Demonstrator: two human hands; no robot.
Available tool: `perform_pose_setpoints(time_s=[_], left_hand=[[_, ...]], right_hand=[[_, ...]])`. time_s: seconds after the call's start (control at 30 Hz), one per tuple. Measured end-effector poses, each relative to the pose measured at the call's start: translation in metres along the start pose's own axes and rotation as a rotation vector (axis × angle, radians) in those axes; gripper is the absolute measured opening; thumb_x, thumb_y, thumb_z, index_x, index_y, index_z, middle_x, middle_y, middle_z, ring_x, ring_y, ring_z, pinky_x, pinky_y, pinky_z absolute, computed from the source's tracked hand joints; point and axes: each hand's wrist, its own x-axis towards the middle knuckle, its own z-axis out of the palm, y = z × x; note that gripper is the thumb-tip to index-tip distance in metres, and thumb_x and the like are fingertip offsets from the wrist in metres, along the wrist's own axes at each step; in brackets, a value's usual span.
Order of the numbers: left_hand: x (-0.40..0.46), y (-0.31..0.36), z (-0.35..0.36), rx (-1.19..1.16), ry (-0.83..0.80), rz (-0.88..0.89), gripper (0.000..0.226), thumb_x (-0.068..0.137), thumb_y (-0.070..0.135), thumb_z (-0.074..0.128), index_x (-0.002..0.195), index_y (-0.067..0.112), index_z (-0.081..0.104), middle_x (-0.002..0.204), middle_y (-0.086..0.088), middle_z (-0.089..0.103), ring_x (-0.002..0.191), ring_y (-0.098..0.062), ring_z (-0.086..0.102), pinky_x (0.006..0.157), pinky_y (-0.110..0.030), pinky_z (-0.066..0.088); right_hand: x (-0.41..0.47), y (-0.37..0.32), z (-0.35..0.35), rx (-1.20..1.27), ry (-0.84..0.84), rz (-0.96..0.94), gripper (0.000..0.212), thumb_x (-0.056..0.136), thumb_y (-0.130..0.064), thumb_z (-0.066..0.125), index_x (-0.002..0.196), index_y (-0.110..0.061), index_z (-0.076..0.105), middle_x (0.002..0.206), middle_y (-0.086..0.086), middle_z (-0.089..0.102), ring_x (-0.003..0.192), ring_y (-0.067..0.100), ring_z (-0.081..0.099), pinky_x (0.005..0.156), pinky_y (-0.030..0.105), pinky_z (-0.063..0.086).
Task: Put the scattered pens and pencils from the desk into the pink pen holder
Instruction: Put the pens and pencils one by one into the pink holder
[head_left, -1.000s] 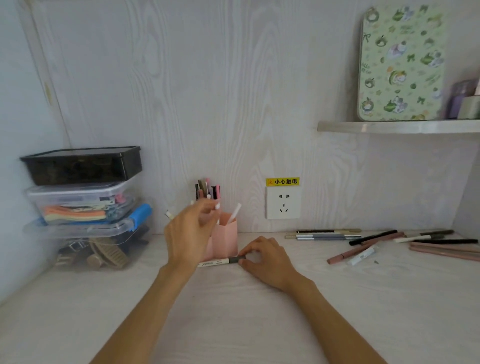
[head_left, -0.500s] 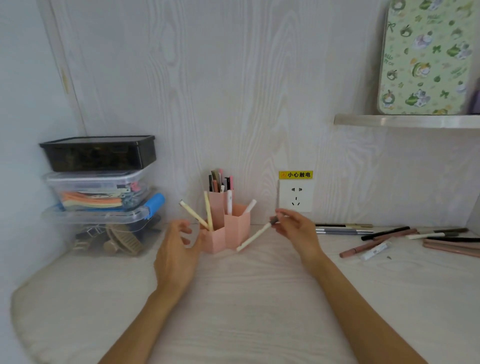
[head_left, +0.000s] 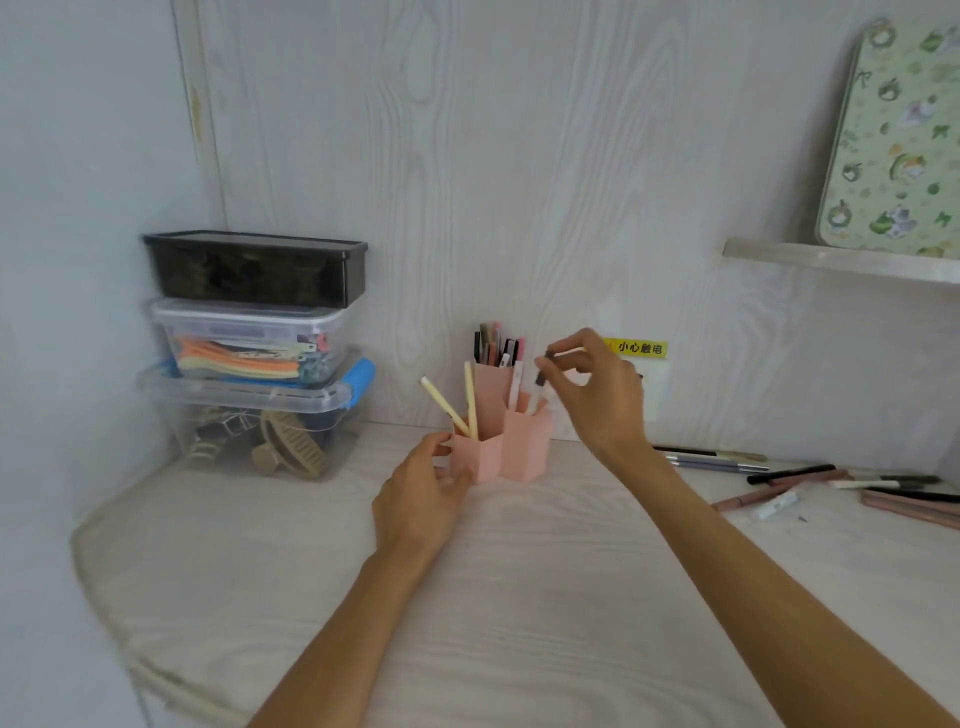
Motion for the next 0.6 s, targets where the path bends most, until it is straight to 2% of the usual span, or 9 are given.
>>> perform_pose_setpoints(time_s=[0.1,0.2,0.27,0.33,0.43,0.5,0.6], left_hand=[[-0.001,-0.001,0.002,0.027,0.066,0.010,0.034,0.085,0.038,0.063,0.113,0.026,0.049,0.114,0.008,0.061,0.092,-0.013,0.060,0.072,-0.027,0.044],[0.000,-0.002,0.004,0.056,0.085,0.043,0.021,0.085,0.035,0.061,0.100,0.028,0.048,0.104,0.010,0.061,0.085,-0.013,0.059,0.069,-0.028,0.047],[0.002,-0.003,0.006,0.067,0.082,0.085,0.016,0.086,0.033,0.060,0.098,0.029,0.050,0.100,0.012,0.061,0.083,-0.013,0.059,0.069,-0.028,0.048],[0.002,-0.003,0.006,0.071,0.086,0.131,0.013,0.086,0.030,0.060,0.097,0.030,0.052,0.099,0.014,0.060,0.083,-0.011,0.058,0.068,-0.027,0.047],[0.001,-0.001,0.007,0.100,0.083,0.175,0.014,0.087,0.029,0.058,0.092,0.037,0.048,0.097,0.017,0.058,0.080,-0.008,0.057,0.066,-0.026,0.048],[0.001,-0.001,0.006,0.116,0.070,0.183,0.016,0.087,0.030,0.058,0.089,0.040,0.046,0.093,0.018,0.059,0.078,-0.007,0.058,0.065,-0.026,0.050],[-0.001,0.002,0.004,0.135,0.055,0.217,0.010,0.087,0.033,0.060,0.092,0.038,0.053,0.087,0.018,0.058,0.076,-0.006,0.058,0.067,-0.027,0.052]], right_hand=[[0.004,0.004,0.019,-0.312,-0.119,-0.183,0.012,0.083,-0.030,0.065,0.086,-0.019,0.066,0.086,-0.008,0.073,0.091,0.016,0.061,0.084,0.039,0.046],[0.002,0.010,0.030,-0.420,-0.105,-0.228,0.027,0.090,-0.036,0.048,0.094,-0.021,0.070,0.102,-0.003,0.070,0.108,0.024,0.053,0.090,0.038,0.038],[-0.004,0.013,0.034,-0.509,-0.053,-0.252,0.037,0.092,-0.039,0.037,0.099,-0.024,0.070,0.113,0.001,0.065,0.114,0.027,0.049,0.094,0.039,0.033],[-0.010,0.018,0.032,-0.585,-0.079,-0.266,0.040,0.093,-0.038,0.031,0.110,-0.026,0.065,0.123,0.003,0.059,0.118,0.028,0.045,0.100,0.039,0.027],[-0.018,0.025,0.023,-0.604,-0.196,-0.253,0.046,0.094,-0.041,0.023,0.128,-0.024,0.049,0.135,0.002,0.050,0.125,0.026,0.040,0.108,0.044,0.025],[-0.022,0.032,0.012,-0.556,-0.214,-0.241,0.048,0.095,-0.042,0.023,0.136,-0.025,0.040,0.139,0.000,0.046,0.128,0.023,0.037,0.111,0.044,0.025],[-0.030,0.051,-0.017,-0.494,-0.183,-0.207,0.044,0.096,-0.040,0.029,0.135,-0.023,0.040,0.134,-0.003,0.049,0.127,0.018,0.038,0.111,0.038,0.026]])
